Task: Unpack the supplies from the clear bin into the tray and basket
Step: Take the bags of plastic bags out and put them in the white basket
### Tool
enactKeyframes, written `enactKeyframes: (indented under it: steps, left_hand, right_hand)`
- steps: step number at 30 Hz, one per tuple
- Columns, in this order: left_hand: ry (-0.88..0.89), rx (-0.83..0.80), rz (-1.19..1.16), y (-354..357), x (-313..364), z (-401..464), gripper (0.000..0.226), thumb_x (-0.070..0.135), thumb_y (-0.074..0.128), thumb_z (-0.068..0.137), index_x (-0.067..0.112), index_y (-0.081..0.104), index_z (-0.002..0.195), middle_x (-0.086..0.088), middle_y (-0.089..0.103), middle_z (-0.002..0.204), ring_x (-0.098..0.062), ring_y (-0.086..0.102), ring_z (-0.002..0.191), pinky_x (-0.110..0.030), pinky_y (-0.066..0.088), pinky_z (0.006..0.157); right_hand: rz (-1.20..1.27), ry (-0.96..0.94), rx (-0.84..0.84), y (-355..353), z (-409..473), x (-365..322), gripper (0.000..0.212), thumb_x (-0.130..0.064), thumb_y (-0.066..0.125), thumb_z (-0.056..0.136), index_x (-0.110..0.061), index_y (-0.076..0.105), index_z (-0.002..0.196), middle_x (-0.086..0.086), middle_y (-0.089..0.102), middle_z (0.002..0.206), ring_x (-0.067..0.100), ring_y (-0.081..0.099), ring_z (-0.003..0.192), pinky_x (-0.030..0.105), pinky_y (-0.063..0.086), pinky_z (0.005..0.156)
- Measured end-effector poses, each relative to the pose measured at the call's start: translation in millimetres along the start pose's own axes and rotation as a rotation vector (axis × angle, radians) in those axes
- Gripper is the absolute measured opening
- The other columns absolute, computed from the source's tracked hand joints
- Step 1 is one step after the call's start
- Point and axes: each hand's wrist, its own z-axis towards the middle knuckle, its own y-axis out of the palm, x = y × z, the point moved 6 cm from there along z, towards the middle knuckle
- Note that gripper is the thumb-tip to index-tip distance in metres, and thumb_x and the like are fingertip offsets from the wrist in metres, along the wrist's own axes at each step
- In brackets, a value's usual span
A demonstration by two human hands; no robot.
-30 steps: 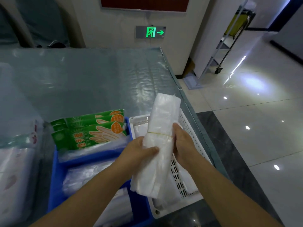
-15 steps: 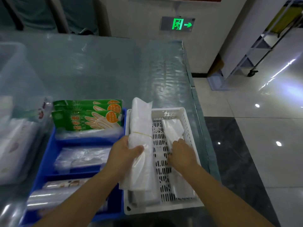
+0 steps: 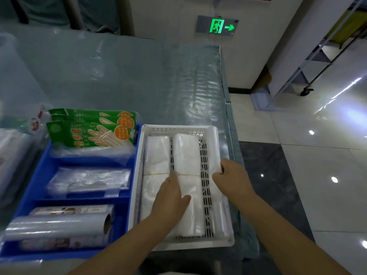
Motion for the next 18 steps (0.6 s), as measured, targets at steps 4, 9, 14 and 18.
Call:
enactKeyframes:
  steps: [4,9,14,18]
  left_hand:
    - [0.316,0.042,0.4,11,17,-3,0.081,0.054,0.045,0.089,0.027,-0.001,0.15,0.002,-0.003,0.159,-0.018,-0.008,0.145,-0.039,-0.001,0.118]
    - [0.571,-0.188,0.674,50,17,3,0.066,0.063,0.038,0.08,0.027,0.048,0.134,-0.009,0.039,0.148,-0.028,0.017,0.141,-0.065,0.018,0.109]
    - [0.637,-0.149,0.688,48,12,4,0.058,0.06,0.038,0.084,0.03,0.049,0.132,-0.006,0.031,0.153,-0.029,0.011,0.144,-0.064,0.005,0.111]
    - [0.666,-0.155,0.663,35,4,-4,0.064,0.062,0.028,0.089,0.033,0.021,0.146,0.003,-0.005,0.156,-0.022,-0.017,0.143,-0.055,-0.015,0.112]
  right_hand:
    - [-0.015,-0.007,-0.015,0,-1,2,0.013,-0.009,0.054,0.076,-0.009,0.045,0.066,0.003,0.048,0.064,0.012,0.042,0.053,0.026,0.038,0.05]
    - [-0.003,-0.013,-0.004,-3,-3,4,0.011,-0.01,0.055,0.077,0.0,0.052,0.073,0.011,0.056,0.07,0.017,0.048,0.058,0.036,0.05,0.059]
    - [-0.031,-0.012,-0.025,-5,-5,2,0.012,-0.012,0.055,0.08,-0.006,0.05,0.071,0.009,0.057,0.072,0.017,0.051,0.059,0.034,0.051,0.06]
    - [-0.04,-0.045,-0.029,-6,-5,-8,0.019,-0.011,0.055,0.079,-0.012,0.043,0.065,0.002,0.049,0.064,0.012,0.044,0.054,0.025,0.041,0.051]
